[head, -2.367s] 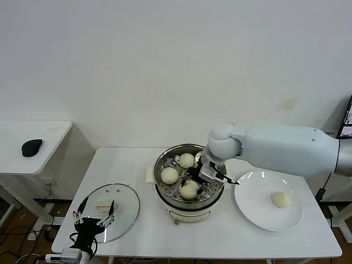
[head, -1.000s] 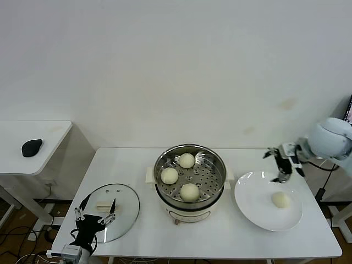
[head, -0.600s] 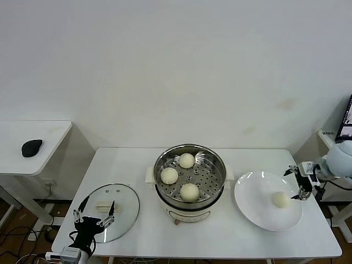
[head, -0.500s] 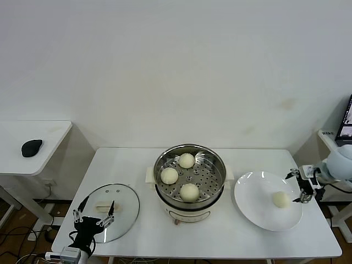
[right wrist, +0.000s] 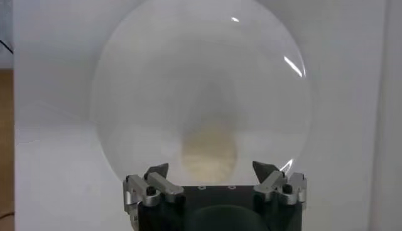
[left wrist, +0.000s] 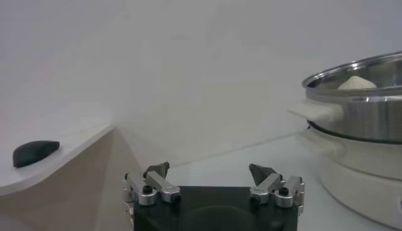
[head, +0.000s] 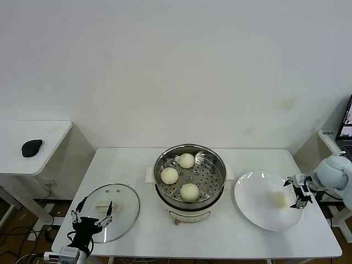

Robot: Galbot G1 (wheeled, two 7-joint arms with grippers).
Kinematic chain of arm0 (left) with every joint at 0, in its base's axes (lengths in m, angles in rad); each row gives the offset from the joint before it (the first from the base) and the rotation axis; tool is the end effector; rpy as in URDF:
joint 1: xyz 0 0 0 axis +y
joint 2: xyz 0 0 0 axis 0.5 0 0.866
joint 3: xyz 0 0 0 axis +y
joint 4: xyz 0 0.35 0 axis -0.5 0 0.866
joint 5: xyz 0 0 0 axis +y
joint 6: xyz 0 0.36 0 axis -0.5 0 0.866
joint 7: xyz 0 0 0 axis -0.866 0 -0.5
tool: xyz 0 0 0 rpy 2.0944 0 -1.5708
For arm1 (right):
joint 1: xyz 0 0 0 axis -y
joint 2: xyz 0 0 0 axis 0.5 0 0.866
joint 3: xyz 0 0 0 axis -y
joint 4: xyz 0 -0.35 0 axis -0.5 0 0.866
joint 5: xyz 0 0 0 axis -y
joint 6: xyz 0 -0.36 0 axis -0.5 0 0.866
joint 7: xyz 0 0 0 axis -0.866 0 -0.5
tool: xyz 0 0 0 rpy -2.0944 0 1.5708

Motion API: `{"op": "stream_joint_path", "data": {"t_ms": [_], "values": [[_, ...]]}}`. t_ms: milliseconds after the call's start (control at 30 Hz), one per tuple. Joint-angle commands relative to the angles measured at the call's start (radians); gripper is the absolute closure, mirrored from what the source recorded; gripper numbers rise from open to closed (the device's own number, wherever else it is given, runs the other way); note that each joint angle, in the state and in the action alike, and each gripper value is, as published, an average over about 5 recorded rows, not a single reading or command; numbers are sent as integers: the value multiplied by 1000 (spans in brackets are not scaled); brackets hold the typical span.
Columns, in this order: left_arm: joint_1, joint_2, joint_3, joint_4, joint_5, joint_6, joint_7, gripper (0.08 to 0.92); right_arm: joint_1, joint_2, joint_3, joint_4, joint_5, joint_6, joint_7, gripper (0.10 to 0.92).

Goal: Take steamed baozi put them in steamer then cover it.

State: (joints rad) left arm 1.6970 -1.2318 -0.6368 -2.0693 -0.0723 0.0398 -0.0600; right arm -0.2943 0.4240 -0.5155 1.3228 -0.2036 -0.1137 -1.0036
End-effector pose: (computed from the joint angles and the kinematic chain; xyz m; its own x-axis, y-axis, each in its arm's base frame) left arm 0.1558 0.0928 -0.3142 -0.9864 -0.0032 0.1645 0.0425 0.9609 0.2736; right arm 0.4399 -0.2758 -0.2107 -0.2631 -0.0103 0.9647 -0.9648 -0.0013 -0.2631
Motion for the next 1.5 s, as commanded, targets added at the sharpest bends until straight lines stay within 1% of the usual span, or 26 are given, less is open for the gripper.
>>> {"op": "stream_joint_path", "data": {"t_ms": [33, 300, 433, 633, 867, 933, 1067, 1267, 1367, 1500], "values": [[-3, -1, 1, 3, 0, 1, 0, 177, -40, 64, 24, -89, -37, 8, 9, 203], [-5, 1, -1, 5, -1, 2, 0, 177, -37, 94, 18, -116, -45, 3, 23, 207], [-4, 0, 0, 4, 0, 2, 0, 177, -38, 106, 16, -121, -49, 0, 24, 235], [-3, -2, -2, 4, -1, 1, -1, 177, -33, 112, 15, -120, -55, -3, 26, 305], [-1, -5, -2, 5, 2, -2, -2, 177, -13, 99, 11, -106, -54, -5, 20, 434], [-1, -4, -1, 5, 2, -2, -2, 177, 7, 86, 3, -88, -36, -13, 13, 456], [-3, 0, 3, 2, 2, -1, -1, 177, 121, 33, -77, -6, 40, -63, -6, 472], [-9, 5, 14, -1, 2, 3, 0, 177, 486, -44, -347, 171, 238, -161, -21, 466], [-15, 6, 21, 0, 0, 4, 0, 177, 737, -33, -531, 253, 350, -210, -12, 464], [-20, 6, 27, -5, -1, 5, 1, 177, 1017, 31, -738, 327, 492, -287, 25, 457]]}}
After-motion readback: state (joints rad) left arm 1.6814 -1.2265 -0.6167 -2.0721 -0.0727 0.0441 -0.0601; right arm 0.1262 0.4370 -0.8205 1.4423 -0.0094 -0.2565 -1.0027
